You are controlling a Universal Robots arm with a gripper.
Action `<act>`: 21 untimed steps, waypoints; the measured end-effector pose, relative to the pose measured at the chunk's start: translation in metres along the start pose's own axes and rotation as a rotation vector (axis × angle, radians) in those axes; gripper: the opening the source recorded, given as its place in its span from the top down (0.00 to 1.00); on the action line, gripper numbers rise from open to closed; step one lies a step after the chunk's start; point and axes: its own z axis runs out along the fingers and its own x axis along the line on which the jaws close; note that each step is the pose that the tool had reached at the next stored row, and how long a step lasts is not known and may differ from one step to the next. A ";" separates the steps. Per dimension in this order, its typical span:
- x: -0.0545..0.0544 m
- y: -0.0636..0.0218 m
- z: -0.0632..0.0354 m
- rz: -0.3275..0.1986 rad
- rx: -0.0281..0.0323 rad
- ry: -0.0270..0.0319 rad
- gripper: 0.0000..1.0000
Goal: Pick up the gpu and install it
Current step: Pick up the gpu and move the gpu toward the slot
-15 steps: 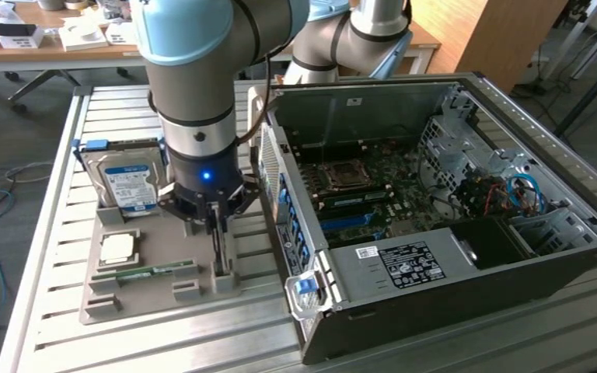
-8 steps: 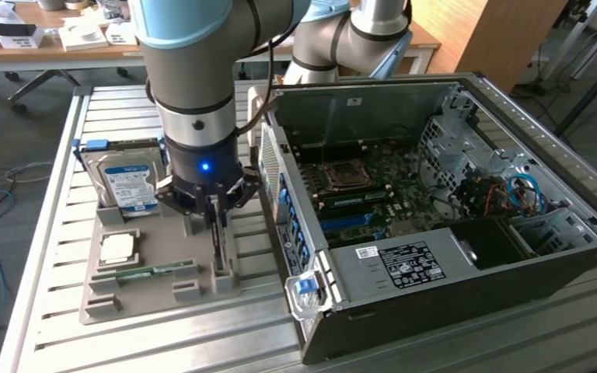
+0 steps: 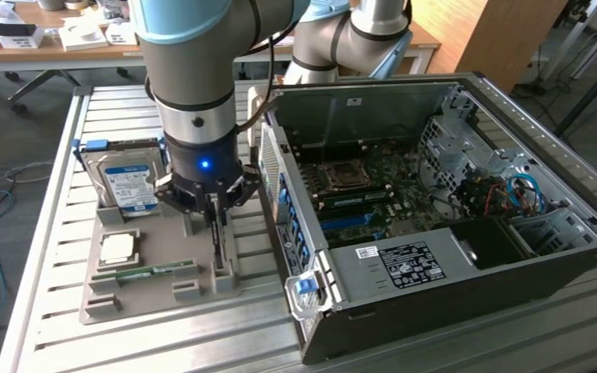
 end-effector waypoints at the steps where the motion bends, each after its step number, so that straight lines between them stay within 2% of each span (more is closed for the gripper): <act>1: 0.000 0.0000 0.0000 0.000 0.0000 0.0000 0.74; 12: 0.000 0.0007 -0.0152 -0.001 0.0001 0.0001 0.74; 21: -0.001 0.0009 -0.0188 -0.003 0.0000 0.0001 0.74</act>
